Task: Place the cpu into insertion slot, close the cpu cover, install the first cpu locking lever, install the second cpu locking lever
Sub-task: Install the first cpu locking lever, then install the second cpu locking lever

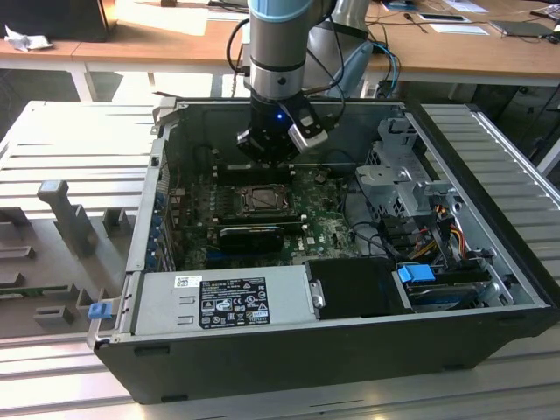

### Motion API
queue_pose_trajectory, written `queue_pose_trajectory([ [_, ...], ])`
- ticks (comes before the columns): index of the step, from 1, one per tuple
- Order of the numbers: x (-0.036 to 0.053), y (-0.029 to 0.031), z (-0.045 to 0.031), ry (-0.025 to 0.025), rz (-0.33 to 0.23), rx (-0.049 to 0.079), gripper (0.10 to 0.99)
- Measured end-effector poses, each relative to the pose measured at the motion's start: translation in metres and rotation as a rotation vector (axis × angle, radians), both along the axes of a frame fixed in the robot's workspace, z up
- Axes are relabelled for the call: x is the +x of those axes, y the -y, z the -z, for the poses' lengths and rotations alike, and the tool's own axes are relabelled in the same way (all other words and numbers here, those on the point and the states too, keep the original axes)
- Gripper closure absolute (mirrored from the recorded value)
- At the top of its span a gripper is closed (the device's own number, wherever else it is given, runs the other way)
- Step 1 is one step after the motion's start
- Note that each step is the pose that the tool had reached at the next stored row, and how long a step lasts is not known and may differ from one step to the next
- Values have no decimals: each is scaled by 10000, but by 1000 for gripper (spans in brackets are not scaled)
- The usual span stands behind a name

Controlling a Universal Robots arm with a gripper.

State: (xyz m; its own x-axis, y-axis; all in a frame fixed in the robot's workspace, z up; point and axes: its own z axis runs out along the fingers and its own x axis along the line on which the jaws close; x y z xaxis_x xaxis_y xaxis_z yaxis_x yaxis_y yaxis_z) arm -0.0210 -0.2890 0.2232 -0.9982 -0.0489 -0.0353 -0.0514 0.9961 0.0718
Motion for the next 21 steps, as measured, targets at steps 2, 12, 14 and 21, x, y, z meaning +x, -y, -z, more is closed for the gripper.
queue_pose_trajectory([
  [2,0,7,0,-1,-1,-1,980],
  [12,0,43,-203,-1,-1,-3,980],
  [14,1,44,-347,-1,-4,0,980],
  [21,0,112,-343,-1,-1,-53,980],
])
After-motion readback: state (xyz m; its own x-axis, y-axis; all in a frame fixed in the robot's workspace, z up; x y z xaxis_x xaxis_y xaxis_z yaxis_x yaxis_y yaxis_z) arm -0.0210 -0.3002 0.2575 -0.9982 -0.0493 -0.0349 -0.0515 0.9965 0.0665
